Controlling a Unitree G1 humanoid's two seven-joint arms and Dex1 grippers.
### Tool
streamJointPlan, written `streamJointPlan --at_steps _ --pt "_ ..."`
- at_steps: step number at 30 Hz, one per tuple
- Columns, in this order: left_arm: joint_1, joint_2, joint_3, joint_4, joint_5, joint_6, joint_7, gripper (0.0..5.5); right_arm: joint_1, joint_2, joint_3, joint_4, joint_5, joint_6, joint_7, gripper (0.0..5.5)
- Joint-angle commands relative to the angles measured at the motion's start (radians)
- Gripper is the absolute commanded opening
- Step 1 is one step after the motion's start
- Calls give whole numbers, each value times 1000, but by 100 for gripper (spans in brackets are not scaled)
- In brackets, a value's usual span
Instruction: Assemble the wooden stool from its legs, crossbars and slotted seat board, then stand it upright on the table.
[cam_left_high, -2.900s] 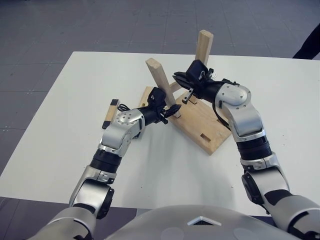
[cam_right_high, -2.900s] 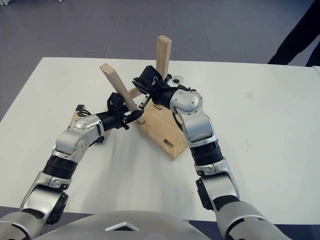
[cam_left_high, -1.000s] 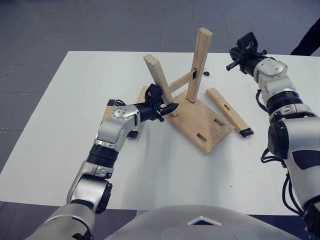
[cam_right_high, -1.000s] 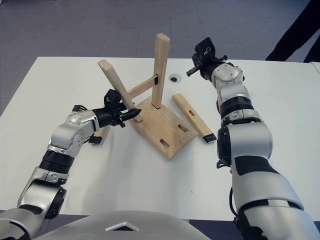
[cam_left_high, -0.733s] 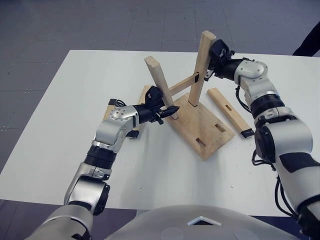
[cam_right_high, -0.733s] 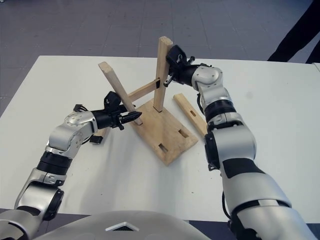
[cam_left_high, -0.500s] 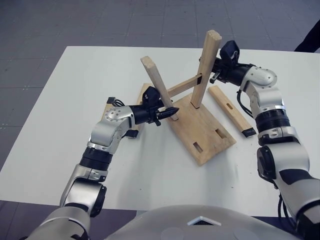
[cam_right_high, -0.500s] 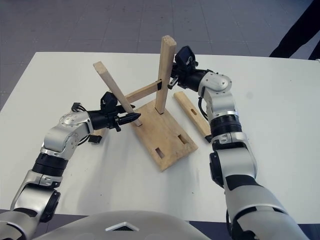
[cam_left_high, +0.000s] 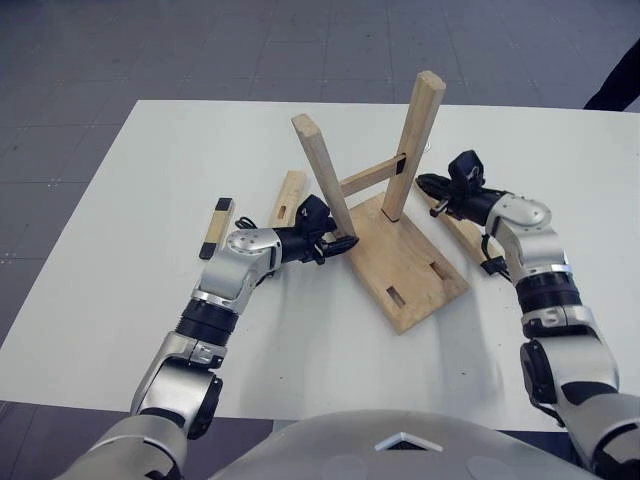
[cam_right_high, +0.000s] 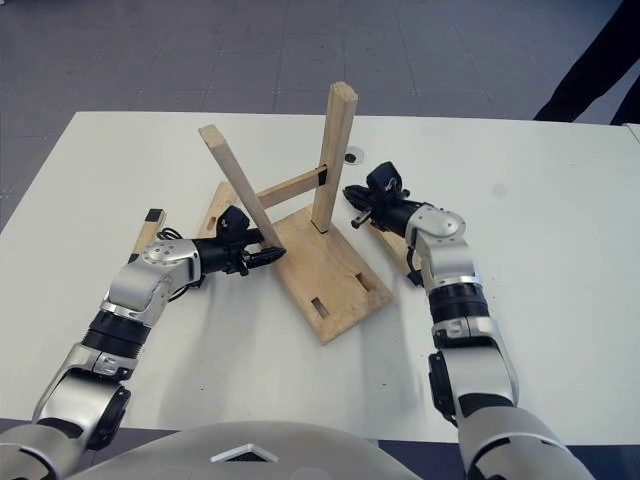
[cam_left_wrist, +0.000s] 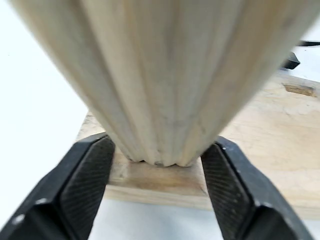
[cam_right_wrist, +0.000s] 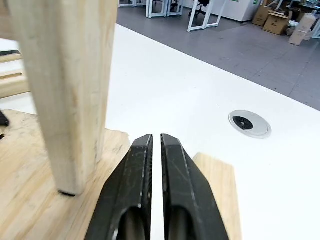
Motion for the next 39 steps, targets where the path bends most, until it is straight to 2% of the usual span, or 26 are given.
streamJointPlan --at_steps 1,3,10,14,16,22,30,33,36,39 --pt "-25 -7 36 -4 -1 41 3 347 94 -10 -25 -144 34 90 -33 28" --pt "-11 11 47 -27 -8 58 -19 378 144 -27 -5 -229 32 139 -23 28" --pt "43 113 157 -169 -58 131 -54 378 227 -87 44 -336 16 205 4 28" --pt "117 167 79 -244 36 162 -17 378 230 -102 76 -313 -12 177 13 28" --pt "133 157 48 -254 67 172 9 378 230 -102 91 -314 -18 172 20 28" --pt "96 15 24 -143 134 153 159 378 279 -136 153 -345 -49 164 61 28" --pt "-22 -4 70 56 185 88 200 378 329 -105 184 -454 -14 228 59 28" --pt "12 23 134 -47 150 131 201 378 312 -112 149 -432 -24 230 20 28" --pt "19 14 313 -221 65 184 268 378 298 -103 83 -426 -25 252 -72 28" --pt "-192 -32 511 -253 -31 170 408 378 305 -72 86 -428 -30 259 -123 28"
